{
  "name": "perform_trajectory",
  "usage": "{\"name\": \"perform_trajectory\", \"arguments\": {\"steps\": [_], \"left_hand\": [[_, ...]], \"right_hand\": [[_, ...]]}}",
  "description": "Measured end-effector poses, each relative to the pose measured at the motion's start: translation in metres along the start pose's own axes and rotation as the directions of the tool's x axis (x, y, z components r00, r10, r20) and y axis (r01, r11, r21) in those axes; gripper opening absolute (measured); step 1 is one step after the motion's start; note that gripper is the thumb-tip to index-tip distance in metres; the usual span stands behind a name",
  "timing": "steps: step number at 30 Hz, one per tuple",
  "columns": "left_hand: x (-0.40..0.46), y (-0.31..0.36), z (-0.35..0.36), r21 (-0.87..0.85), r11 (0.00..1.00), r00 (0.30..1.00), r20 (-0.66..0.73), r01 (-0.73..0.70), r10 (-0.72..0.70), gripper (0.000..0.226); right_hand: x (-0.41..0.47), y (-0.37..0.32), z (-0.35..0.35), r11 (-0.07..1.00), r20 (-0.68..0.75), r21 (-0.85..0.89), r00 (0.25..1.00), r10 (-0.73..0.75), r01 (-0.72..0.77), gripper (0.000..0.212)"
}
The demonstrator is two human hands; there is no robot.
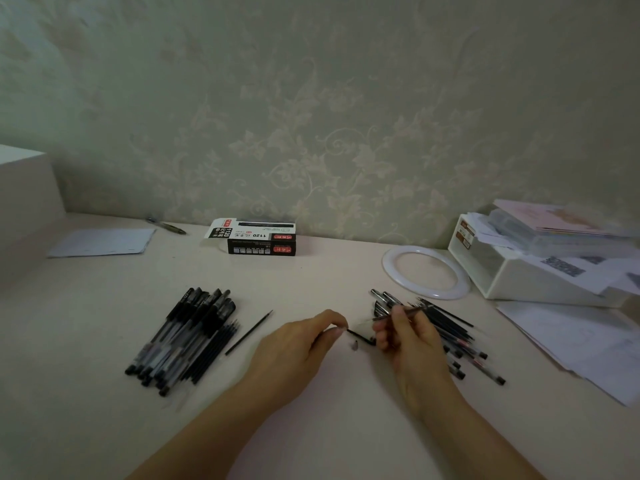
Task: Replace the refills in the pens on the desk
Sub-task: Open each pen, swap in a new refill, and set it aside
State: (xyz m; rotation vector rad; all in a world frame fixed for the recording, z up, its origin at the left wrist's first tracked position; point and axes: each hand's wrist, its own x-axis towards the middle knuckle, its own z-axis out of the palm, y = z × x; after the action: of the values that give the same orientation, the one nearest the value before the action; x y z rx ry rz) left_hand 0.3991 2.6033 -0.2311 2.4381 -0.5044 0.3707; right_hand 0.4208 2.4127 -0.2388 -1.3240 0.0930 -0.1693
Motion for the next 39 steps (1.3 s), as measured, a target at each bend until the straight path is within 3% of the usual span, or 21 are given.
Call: {"name": "perform_trajectory", "arguments": {"steps": [12,20,23,27,30,34,36,39], "left_hand": [[0.005,-0.001,0.007,-0.126,0.992,0.999,-0.035,0.001,-0.005,0.02],[0.007,0.001,0.006,-0.226,0.974,0.999,-0.044,-0.012,0.002,0.015],[0.008,0.002,0.002,-0.328,0.945,0.995,-0.091,0.007,-0.038,0.015],[0.008,0.001,0.0,-0.341,0.94,0.99,-0.121,0.02,-0.065,0.021],[0.007,-0.001,0.0,-0.34,0.94,0.989,-0.137,0.005,-0.055,0.023],[0.008,-0.003,0.002,-0.234,0.972,0.994,-0.109,-0.013,-0.013,0.02],[0.007,-0.005,0.003,-0.148,0.989,0.998,-0.06,-0.016,0.007,0.02],[0.005,-0.007,0.004,-0.034,0.999,1.0,0.011,-0.015,0.015,0.02]], "right_hand": [[-0.003,-0.002,0.002,1.0,0.066,0.002,0.998,-0.022,0.022,0.017],[-0.012,-0.009,0.008,0.9,0.347,-0.349,0.928,-0.135,0.262,0.008],[-0.015,-0.011,0.007,0.836,0.34,-0.438,0.922,-0.185,0.33,0.014],[-0.015,-0.011,0.004,0.797,0.238,-0.49,0.934,-0.268,0.353,0.017],[-0.016,-0.006,0.005,0.685,0.269,-0.601,0.911,-0.312,0.412,0.018],[-0.016,0.001,0.006,0.422,0.453,-0.721,0.835,-0.312,0.549,0.01],[-0.015,-0.001,0.005,0.432,0.456,-0.713,0.834,-0.311,0.551,0.005],[-0.015,-0.004,0.002,0.654,0.359,-0.611,0.893,-0.273,0.446,0.009]]}}
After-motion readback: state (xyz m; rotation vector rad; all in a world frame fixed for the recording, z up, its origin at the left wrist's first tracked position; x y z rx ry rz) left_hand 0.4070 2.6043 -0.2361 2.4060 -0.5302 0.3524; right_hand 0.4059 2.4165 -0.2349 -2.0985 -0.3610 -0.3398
